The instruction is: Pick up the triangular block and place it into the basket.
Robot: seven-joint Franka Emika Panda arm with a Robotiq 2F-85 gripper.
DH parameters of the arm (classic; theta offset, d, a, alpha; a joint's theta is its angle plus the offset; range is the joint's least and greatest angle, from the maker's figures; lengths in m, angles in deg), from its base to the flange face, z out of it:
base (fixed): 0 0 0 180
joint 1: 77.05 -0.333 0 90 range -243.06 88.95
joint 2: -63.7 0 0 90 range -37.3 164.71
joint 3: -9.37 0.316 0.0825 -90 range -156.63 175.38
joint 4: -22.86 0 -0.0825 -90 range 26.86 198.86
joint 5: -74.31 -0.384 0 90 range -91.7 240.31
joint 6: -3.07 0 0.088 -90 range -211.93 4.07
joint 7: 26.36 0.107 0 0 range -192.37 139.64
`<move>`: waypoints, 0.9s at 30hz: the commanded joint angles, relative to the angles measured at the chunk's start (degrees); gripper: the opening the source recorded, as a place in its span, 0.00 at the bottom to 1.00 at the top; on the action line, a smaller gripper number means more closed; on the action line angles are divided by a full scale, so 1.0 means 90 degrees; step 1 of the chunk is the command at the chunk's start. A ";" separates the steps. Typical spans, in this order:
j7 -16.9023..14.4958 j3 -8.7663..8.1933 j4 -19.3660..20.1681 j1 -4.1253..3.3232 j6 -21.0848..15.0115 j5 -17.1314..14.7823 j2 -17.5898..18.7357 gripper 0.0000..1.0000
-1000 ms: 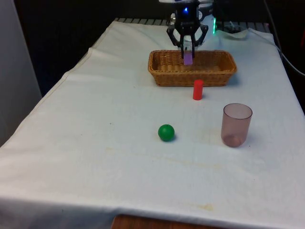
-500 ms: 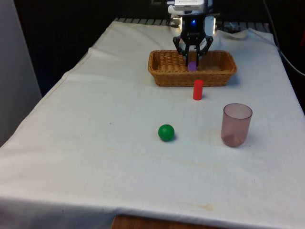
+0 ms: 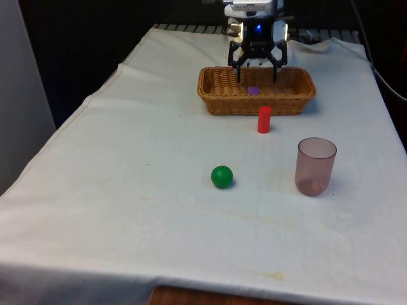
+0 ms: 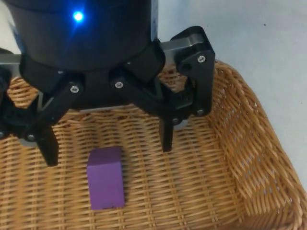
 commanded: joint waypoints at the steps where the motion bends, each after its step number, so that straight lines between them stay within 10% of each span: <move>1: -0.0045 -0.0019 0.0064 -0.0076 0.0019 -0.0102 -0.0153 1.00; 15: -0.0057 -0.0095 -0.0503 0.0095 0.0758 0.0108 -0.0446 1.00; 27: -0.0185 -0.0242 -0.1178 0.0019 0.1553 0.0000 -0.0681 1.00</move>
